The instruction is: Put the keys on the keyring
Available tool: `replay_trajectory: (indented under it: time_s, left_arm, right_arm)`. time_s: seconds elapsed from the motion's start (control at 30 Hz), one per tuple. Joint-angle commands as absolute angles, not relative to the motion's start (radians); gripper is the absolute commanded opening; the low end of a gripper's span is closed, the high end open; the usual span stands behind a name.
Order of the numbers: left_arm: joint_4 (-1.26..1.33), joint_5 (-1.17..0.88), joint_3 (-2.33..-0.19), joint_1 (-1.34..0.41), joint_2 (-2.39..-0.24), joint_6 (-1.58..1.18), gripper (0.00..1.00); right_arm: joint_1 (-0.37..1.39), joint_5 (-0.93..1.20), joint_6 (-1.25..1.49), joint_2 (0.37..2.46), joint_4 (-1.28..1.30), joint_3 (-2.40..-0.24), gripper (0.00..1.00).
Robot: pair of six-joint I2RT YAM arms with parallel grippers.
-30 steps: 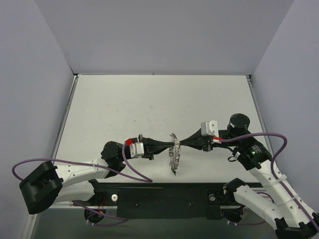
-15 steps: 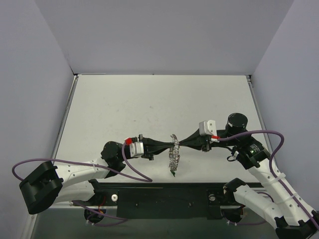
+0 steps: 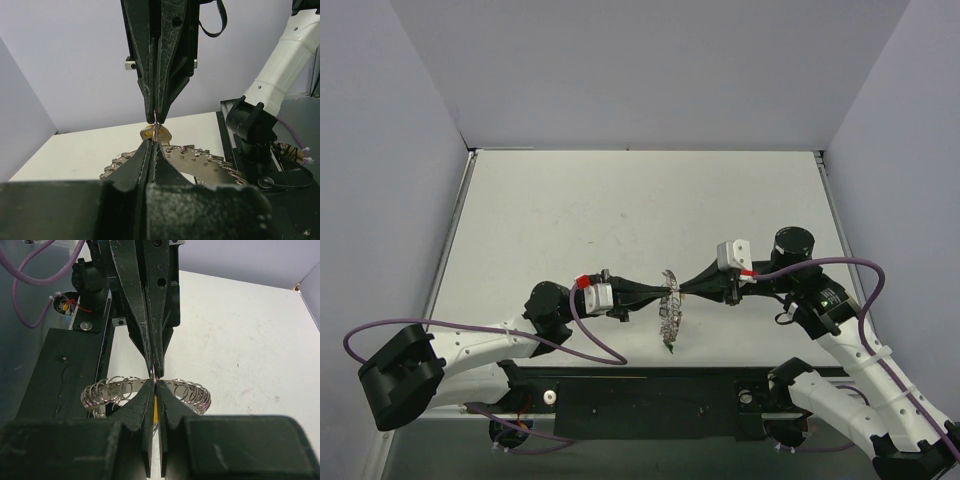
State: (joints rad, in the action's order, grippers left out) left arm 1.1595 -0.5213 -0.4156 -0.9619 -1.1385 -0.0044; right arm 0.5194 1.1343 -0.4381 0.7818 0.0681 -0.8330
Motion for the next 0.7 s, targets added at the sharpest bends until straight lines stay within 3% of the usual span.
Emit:
replay_trajectory:
  time_s: [0.0, 0.67]
  left_arm:
    - [1.164, -0.523, -0.477, -0.962, -1.111, 0.028, 0.0]
    - [1.114, -0.502, -0.489, -0.963, -1.095, 0.031, 0.0]
  right_arm:
    - [0.534, 1.146, -0.416, 0.788, 0.037, -0.834, 0.0]
    - [0.543, 1.114, -0.411, 0.798, 0.089, -0.845, 0.0]
